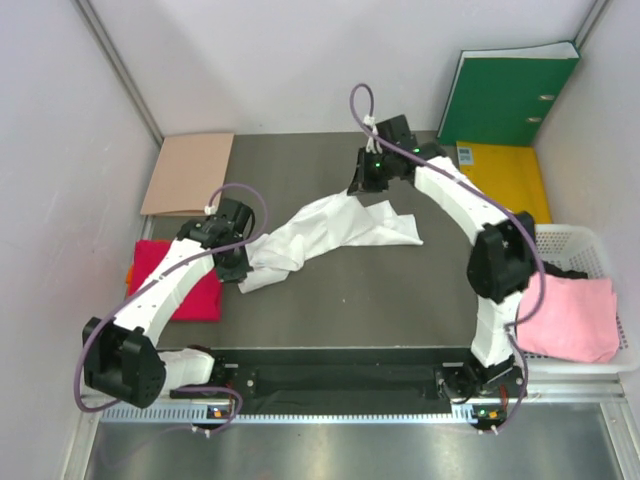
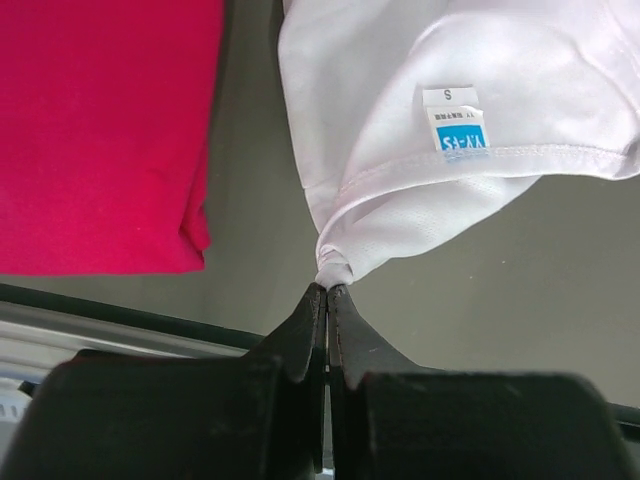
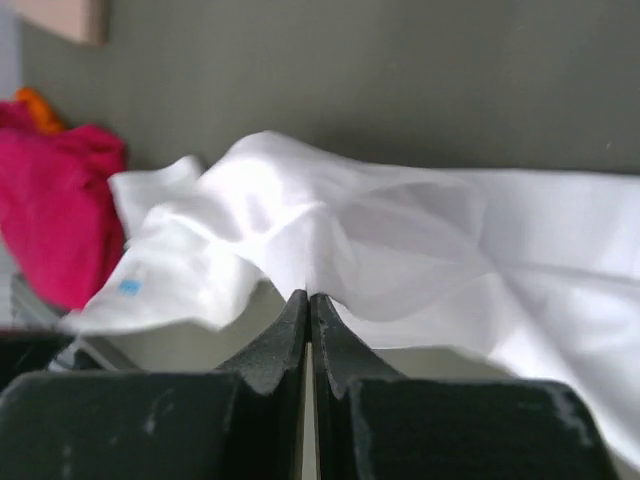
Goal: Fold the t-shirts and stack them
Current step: Flatten out the tshirt
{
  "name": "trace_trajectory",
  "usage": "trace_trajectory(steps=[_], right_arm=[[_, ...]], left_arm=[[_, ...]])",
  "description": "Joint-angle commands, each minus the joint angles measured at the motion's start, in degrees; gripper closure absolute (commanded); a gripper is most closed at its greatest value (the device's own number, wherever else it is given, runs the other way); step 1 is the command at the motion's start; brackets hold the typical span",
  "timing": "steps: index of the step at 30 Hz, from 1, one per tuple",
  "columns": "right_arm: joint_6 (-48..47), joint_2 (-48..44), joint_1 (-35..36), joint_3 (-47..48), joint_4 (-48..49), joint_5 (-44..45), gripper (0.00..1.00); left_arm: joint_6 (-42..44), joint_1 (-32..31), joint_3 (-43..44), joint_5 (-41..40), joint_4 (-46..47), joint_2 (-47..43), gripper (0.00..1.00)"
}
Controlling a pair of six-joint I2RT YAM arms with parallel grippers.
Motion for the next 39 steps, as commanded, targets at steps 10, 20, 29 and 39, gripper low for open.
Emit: trace_trajectory(steps=[10,20,29,39], right_arm=[[3.5,-37.94,14.04,-39.63,-24.59,-11.78,1.0],[12.5,-47.36,30.67,-44.66,-26.43,-18.74,0.69],[-1.82,-33.49,19.36,-25.7,-32.33,-6.01,0.15],[-7.1,-14.94,0.09,-14.08,-22.22,-1.52,0.17]], left_arm=[[-1.94,0.22,5.5,-8.15,-3.42,4.6,1.0],[-2.04,0.22,12.53,-4.48,-4.13,6.37,0.01],[5.26,-1.89,11.92,9.94,9.67,14.96,0.01],[7.99,-1.89,20.26,7.23,13.98,32.37,0.03]])
